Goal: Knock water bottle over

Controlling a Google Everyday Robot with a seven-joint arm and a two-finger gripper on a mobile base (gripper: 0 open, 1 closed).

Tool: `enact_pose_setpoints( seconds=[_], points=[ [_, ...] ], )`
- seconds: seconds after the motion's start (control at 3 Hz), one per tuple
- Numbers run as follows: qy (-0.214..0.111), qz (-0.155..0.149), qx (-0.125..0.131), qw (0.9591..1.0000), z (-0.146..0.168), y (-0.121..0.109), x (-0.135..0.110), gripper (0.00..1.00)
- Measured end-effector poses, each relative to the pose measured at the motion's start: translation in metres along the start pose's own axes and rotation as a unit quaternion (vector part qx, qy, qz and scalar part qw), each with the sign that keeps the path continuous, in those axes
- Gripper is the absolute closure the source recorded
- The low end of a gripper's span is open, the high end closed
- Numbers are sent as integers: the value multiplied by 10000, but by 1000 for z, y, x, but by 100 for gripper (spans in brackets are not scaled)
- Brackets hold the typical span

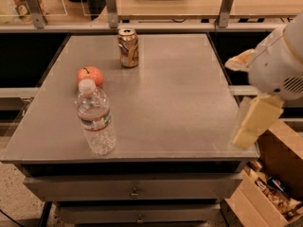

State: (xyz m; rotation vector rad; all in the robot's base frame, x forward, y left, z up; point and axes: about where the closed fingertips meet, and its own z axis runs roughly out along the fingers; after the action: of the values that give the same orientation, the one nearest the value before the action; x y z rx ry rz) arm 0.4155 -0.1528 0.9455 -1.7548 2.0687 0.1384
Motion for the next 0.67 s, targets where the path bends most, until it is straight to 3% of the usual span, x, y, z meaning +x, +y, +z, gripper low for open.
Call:
enact_pose_setpoints(
  seconds=[0.33,0.67],
  points=[
    [-779,-130,-151,9968,33,32,-33,0],
    [-1123,-360,-472,9919,55,46,-63,0]
  ],
)
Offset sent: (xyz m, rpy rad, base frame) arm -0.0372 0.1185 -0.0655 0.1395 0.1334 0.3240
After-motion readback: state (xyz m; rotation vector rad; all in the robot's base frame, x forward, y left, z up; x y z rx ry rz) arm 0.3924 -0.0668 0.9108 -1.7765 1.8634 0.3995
